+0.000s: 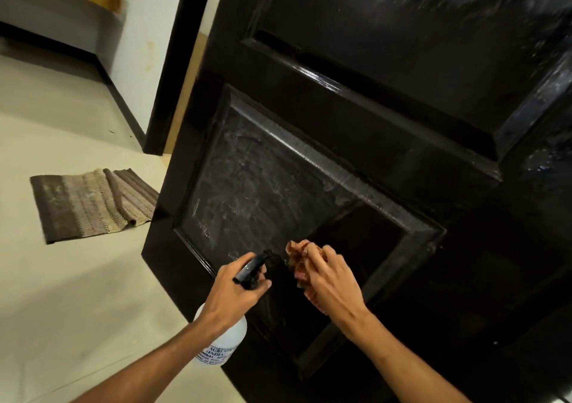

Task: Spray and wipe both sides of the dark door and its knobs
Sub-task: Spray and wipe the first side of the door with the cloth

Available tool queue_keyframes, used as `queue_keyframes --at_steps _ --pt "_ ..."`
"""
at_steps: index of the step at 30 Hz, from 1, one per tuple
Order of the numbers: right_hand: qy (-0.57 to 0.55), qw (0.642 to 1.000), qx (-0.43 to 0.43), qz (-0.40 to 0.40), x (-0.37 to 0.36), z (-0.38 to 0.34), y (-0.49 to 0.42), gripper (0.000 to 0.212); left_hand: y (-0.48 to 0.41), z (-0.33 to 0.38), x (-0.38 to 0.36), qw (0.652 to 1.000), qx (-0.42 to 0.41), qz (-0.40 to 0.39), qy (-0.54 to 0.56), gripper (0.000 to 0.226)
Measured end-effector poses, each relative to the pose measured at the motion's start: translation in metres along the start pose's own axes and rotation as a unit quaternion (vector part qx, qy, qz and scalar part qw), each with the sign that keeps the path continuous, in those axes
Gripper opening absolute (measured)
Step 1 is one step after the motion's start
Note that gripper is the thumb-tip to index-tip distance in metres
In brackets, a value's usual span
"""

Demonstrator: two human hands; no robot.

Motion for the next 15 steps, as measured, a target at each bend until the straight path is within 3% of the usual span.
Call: queue_keyframes --at_steps 2,5,7,9,12,14,15 --pt "-0.007 0.999 0.003 0.035 0.023 0.01 -0.027 0.041 -0.008 0.002 0.01 1.0 -0.004 0.009 0.001 0.02" --pt "-0.005 0.98 -0.127 0.154 0.067 0.049 -0.078 0.043 -0.02 0.002 0.024 1.0 -0.013 0.024 -0.011 0.019" --pt "0.004 0.969 -0.139 0.207 0.067 0.049 -0.1 0.039 -0.024 -0.009 0.031 0.999 -0.001 0.033 -0.013 0.019" --pt "-0.046 0.984 -0.085 0.153 0.029 0.018 -0.096 0.04 -0.025 -0.019 0.035 0.999 0.012 0.039 -0.007 0.019" --pt "-0.043 0.998 0.052 -0.008 -0.035 -0.036 -0.074 0.059 -0.031 -0.027 0.043 0.999 0.024 0.046 -0.014 0.021" --pt "-0.021 0.997 0.079 0.006 -0.035 -0.027 -0.094 0.048 -0.04 -0.027 0.053 0.998 0.021 0.049 -0.018 0.021" --pt "-0.019 0.998 0.041 0.042 -0.021 -0.016 -0.113 0.041 -0.045 -0.026 0.058 0.998 0.014 0.054 -0.02 0.02"
Point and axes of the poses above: each hand's wrist, its own y-axis away from the middle knuckle, its own x-axis out of the back of the hand, z = x × y, the point moved 3 cm from there along -y, towards the middle knuckle, and after that the axes turned 13 degrees about -y, right-handed, at the moved point
